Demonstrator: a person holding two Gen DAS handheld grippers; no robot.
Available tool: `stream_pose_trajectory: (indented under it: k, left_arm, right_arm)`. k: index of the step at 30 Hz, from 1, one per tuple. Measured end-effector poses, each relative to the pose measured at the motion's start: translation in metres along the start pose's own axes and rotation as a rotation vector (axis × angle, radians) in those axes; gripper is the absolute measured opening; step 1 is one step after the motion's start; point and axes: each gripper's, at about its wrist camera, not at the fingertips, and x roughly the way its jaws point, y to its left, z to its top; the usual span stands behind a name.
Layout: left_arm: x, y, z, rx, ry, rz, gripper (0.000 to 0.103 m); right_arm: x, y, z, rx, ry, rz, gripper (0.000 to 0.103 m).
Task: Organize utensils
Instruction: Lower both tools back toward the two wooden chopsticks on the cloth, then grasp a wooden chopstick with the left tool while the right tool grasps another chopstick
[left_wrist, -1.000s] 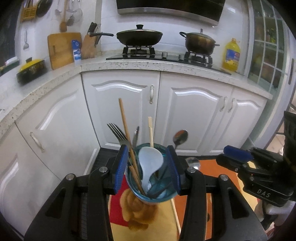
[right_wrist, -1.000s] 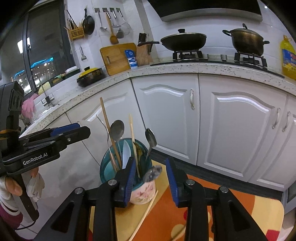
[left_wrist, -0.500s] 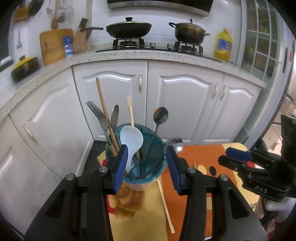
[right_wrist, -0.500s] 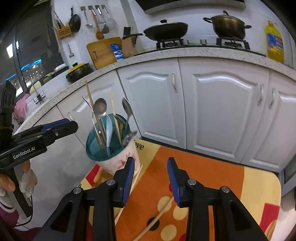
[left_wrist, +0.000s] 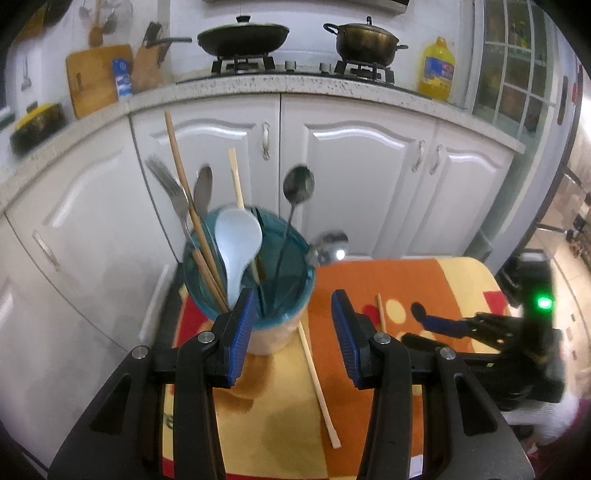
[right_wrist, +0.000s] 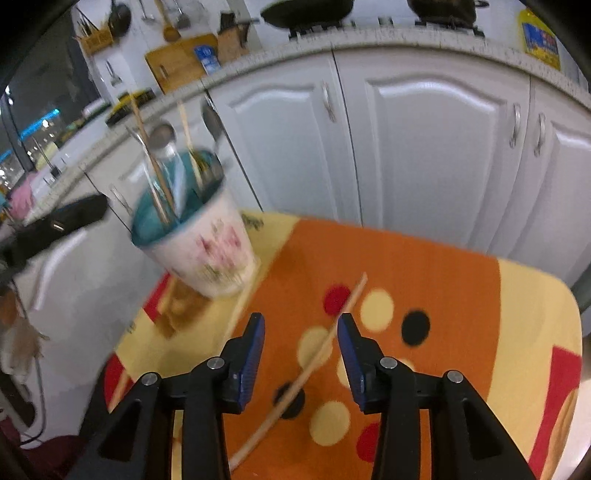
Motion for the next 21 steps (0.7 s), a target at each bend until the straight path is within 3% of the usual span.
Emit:
stream_pose_trajectory:
  k: [6,10,13,17,19,21]
  left_arm:
    - [0.03,-0.001,-0.038,-0.032,0.124,-0.051,0.042]
    - [0.055,-0.01,-0.058,-0.037,0.187,-0.054,0.042]
    - [0.078,-0.016,-0.068,-0.028,0.23,-0.033,0.042]
    - [0.099,-0.017,-0.076,-0.047,0.273,-0.035,0.042]
    - [0.108,-0.017,-0.08,-0.062,0.299,-0.059,0.037]
    - [0.117,-0.019,-0.083,-0.074,0.335,-0.104,0.017]
  right_arm:
    - [0.028,-0.008,-0.02,0.017,0.084,-0.038,0.039]
    - [0.04,-0.005,-0.028,0.038,0.102,-0.009,0.039]
    - [0.049,0.003,-0.032,0.0,0.112,-0.049,0.038]
    - [0.052,0.002,-0.036,-0.027,0.106,-0.095,0.021]
    - [0.048,-0.003,-0.037,-0.025,0.105,-0.104,0.016]
    - [0.043,-0.009,-0.038,-0.019,0.103,-0.12,0.016]
